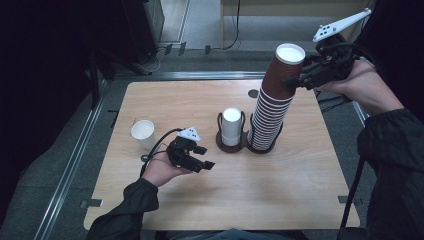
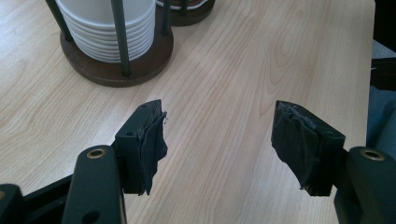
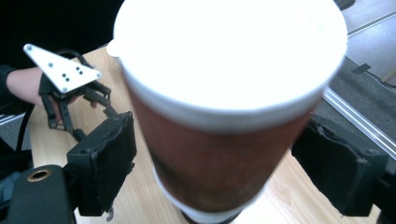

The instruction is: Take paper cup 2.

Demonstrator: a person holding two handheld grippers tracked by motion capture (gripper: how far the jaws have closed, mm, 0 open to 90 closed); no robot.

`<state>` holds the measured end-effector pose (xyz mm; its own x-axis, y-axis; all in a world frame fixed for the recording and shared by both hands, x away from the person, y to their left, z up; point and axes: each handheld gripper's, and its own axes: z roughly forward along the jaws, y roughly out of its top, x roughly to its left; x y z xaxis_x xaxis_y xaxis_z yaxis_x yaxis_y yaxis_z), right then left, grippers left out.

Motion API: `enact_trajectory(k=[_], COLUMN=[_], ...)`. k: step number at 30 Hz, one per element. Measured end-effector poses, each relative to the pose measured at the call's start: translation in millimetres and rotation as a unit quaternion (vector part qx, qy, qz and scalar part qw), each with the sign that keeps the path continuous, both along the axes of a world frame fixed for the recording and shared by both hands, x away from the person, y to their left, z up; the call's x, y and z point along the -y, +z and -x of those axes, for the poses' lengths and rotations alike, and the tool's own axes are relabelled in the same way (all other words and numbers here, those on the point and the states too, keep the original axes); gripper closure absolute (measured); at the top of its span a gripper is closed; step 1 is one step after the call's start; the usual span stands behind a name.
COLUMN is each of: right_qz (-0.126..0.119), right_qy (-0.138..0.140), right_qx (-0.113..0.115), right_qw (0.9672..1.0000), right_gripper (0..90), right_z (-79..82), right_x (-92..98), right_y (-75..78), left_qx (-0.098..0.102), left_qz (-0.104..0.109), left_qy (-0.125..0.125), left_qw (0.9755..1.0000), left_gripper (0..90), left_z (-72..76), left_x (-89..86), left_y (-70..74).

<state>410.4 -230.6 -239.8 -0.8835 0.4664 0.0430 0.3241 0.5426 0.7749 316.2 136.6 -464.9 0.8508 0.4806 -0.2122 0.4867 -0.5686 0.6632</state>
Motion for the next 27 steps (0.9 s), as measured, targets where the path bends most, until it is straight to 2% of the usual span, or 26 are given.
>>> enact_trajectory(k=[3,11,19,27], right_qz=[-0.005,0.008,0.003,0.011], right_qy=[-0.003,-0.007,-0.004,-0.003], right_qx=[-0.003,0.005,0.008,0.003], right_qw=[1.0,0.9999,1.0,0.9999], right_gripper=[13.9,14.9,16.4,17.0], right_z=[-3.3,-7.1,-7.9,-8.0], right_x=[-6.6,-18.0,-17.4,-17.9], right_y=[-0.3,-4.2,-4.8,-2.2], left_qx=[0.0,0.0,0.001,0.001], left_qz=[-0.002,-0.003,-0.007,-0.01], left_qy=[-0.001,-0.001,-0.003,-0.005], left_qw=[1.0,1.0,1.0,0.9999], left_gripper=[34.2,34.2,34.2,34.2], left_z=[0.1,0.2,0.2,0.2], left_x=[0.2,-0.8,-1.1,-1.0], left_y=[-0.3,-0.4,-0.9,-1.6])
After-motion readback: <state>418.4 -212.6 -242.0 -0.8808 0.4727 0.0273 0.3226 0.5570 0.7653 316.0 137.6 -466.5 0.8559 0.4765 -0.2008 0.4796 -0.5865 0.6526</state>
